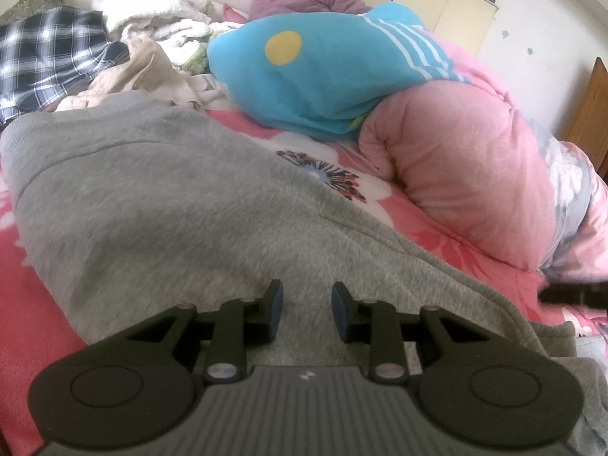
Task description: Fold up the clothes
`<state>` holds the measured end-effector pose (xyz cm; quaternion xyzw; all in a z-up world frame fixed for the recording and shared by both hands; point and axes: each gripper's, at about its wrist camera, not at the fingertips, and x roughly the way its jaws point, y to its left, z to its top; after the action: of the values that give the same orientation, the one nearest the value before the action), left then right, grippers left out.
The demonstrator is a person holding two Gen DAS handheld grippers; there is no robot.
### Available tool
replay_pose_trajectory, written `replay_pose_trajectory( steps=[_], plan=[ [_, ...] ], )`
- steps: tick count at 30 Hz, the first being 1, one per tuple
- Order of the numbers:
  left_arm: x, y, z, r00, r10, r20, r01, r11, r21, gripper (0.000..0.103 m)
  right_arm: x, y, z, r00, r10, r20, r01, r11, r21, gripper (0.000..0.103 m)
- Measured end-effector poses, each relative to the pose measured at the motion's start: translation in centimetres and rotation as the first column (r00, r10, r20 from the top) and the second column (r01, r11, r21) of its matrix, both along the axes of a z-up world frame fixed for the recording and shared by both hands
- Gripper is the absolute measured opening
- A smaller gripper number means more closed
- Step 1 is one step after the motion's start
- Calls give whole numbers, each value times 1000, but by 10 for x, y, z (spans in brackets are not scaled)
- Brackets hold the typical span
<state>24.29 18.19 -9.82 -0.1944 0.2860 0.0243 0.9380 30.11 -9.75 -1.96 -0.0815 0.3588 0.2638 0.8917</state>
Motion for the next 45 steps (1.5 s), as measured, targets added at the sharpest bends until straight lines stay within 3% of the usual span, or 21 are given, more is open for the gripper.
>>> replay_pose_trajectory(
  steps=[4,6,7,9,14,19,28,30,33,35,38,42,45],
  plan=[
    [0,0,0,1000,-1,1,1,1000,0,29,-20,-9,-27,999,-27,-21,26,998,-54,41],
    [0,0,0,1000,-1,1,1,1000,0,30,-27,-10,-40,999,-35,-10,34,995,-97,23],
    [0,0,0,1000,-2,1,2,1000,0,29,-29,-10,-46,999,-45,3,45,991,-125,5],
    [-1,0,-1,1000,-2,1,2,1000,-1,29,-31,-12,-53,997,-75,33,79,985,-154,3],
    [0,0,-1,1000,-1,1,1,1000,5,29,-22,-31,-40,974,-191,122,203,974,-101,3],
    [0,0,-1,1000,-1,1,1,1000,3,29,1,-31,-38,967,-205,150,225,965,-136,2],
    [1,1,-1,1000,-4,-2,4,1000,2,29,29,-30,-77,974,-223,50,228,957,-179,3],
    [1,1,-1,1000,-6,-3,6,1000,0,29,32,-35,-78,971,-235,31,237,960,-149,3],
    [1,2,-1,1000,-8,-4,8,1000,-4,29,40,-59,-73,949,-309,-61,309,951,-6,14],
    [1,2,-1,1000,-8,-5,8,1000,-7,29,45,-84,-71,915,-369,-163,392,909,143,34],
    [1,2,-1,1000,-12,-5,12,1000,-6,30,43,-123,-70,846,-423,-325,523,777,350,44],
    [1,1,-1,1000,-23,-2,23,1000,-1,32,24,-152,-61,776,-503,-381,630,636,445,55],
    [0,1,0,1000,-20,-2,20,1000,4,32,3,-160,-49,752,-547,-369,658,584,474,55]
  ],
)
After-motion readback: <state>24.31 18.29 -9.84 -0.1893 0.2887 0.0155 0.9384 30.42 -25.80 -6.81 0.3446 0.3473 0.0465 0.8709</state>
